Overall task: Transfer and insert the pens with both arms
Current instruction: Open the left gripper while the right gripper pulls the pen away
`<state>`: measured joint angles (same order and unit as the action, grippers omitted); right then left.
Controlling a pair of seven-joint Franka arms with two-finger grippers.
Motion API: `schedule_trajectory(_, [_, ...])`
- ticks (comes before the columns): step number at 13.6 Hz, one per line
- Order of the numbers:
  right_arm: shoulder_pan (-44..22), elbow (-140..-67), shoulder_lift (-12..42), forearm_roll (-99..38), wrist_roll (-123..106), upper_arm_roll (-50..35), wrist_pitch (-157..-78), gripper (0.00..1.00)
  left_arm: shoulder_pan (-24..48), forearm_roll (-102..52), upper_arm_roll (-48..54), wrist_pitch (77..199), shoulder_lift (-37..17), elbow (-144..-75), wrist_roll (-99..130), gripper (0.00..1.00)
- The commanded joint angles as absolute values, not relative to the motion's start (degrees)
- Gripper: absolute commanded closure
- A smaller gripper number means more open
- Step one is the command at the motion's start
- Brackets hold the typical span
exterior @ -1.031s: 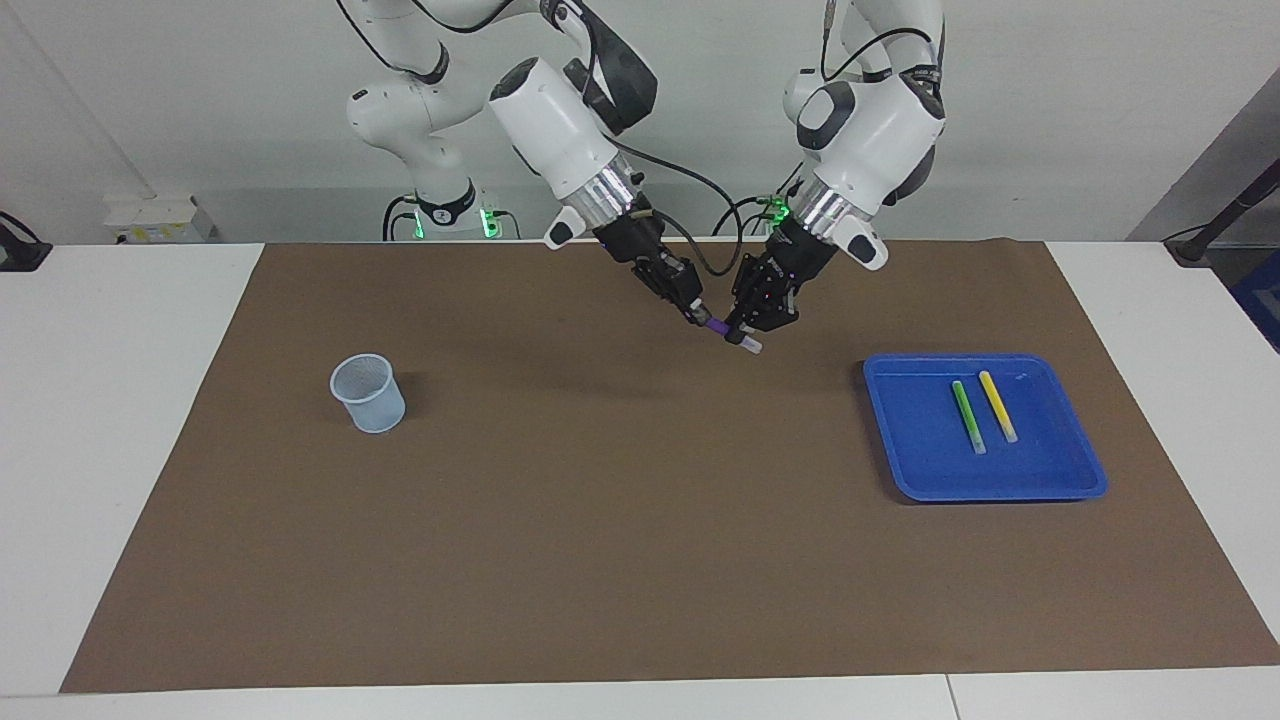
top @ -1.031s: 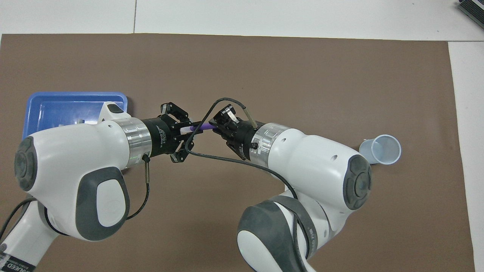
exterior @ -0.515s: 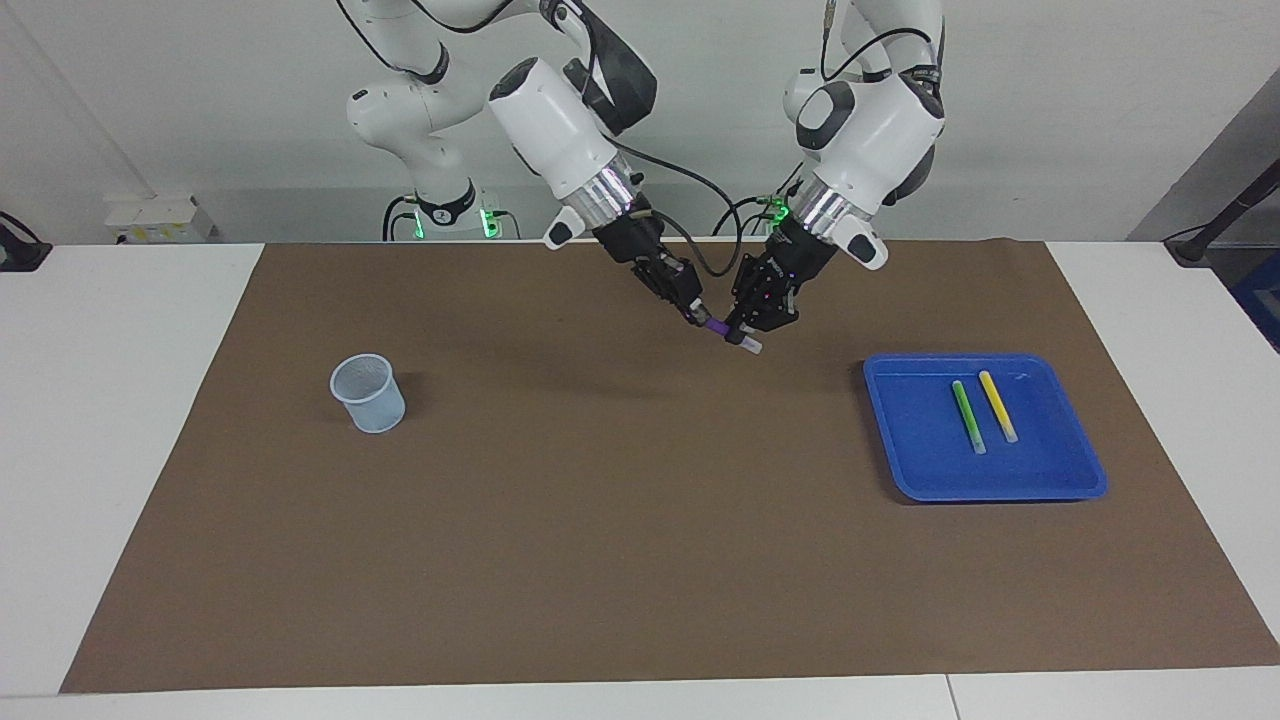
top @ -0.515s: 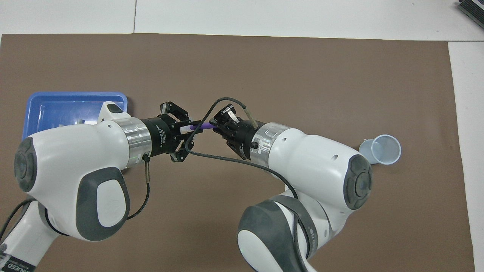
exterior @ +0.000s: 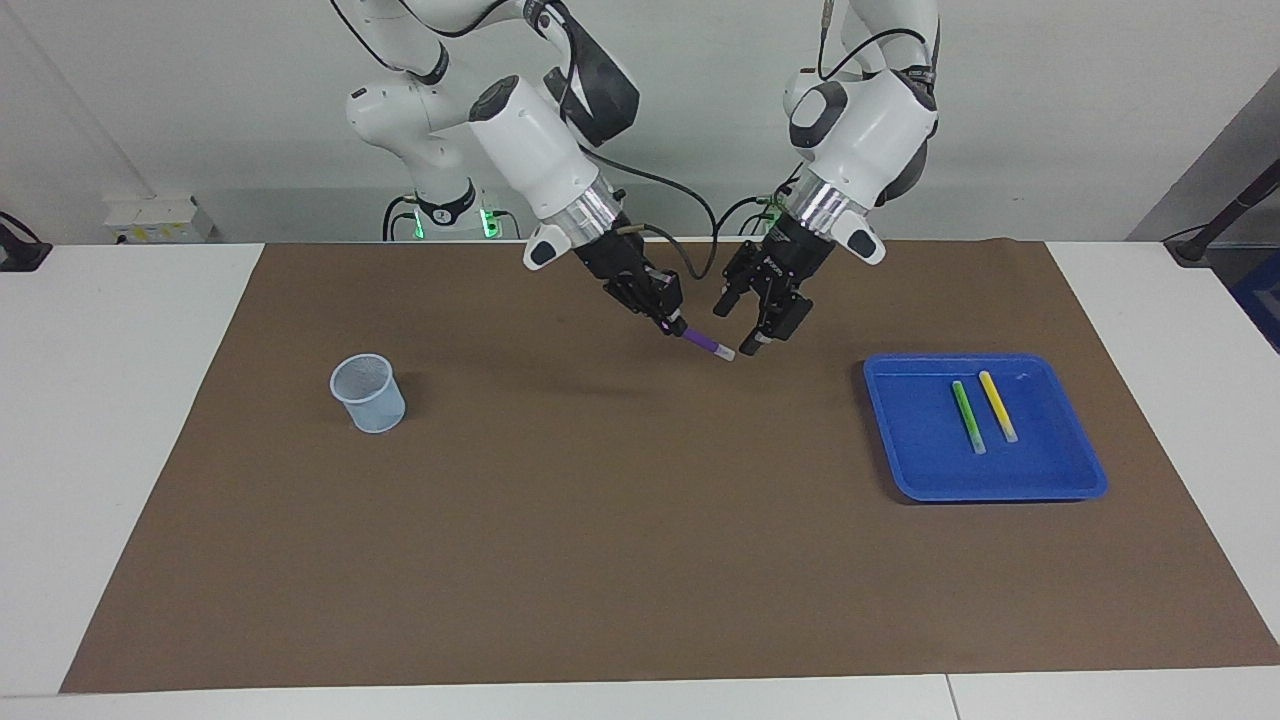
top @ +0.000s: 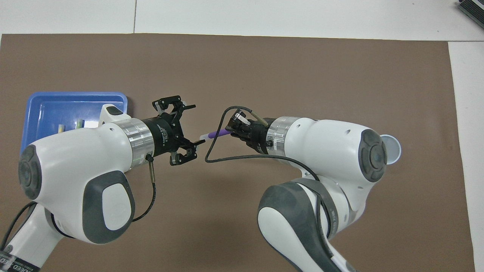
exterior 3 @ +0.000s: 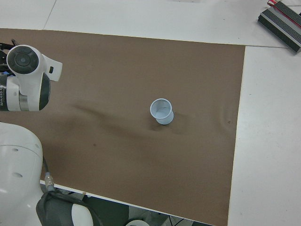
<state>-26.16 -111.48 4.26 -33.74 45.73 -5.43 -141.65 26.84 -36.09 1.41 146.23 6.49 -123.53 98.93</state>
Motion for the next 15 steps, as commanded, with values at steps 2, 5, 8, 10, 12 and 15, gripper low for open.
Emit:
schedule_trajectory(2, [-22.2, -111.8, 1.7, -28.3, 34.2, -5.5, -129.6, 1.00, 25.6, -36.9, 0.6, 146.6, 11.2, -130.3, 85.7, 0.08])
schedule_trajectory(5, [-18.0, -111.7, -1.5, -17.1, 21.0, -5.6, -116.1, 1.00, 18.9, -36.9, 0.6, 137.8, 12.7, -131.1, 69.1, 0.10])
schedule_trajectory(8, [-12.7, -111.4, -3.7, -10.7, 5.5, -5.5, -107.2, 1.00, 9.4, -35.6, 0.4, 125.6, 14.1, -131.1, 42.7, 0.10])
schedule_trajectory(10, [-11.5, -111.4, -4.9, -2.4, -4.7, -5.5, -103.8, 1.00, 4.6, -26.9, 0.4, 121.0, 14.3, -131.0, 30.6, 0.09])
schedule_trajectory(12, [-10.2, -111.5, -5.0, 3.8, -14.6, -5.6, -103.7, 1.00, 2.9, -21.2, 0.4, 119.6, 14.3, -131.0, 23.8, 0.08])
schedule_trajectory(15, [-5.4, -112.0, -5.1, 8.7, -35.7, -5.6, -108.7, 1.00, -1.2, -13.9, 0.4, 119.4, 13.4, -131.0, 8.7, 0.08])
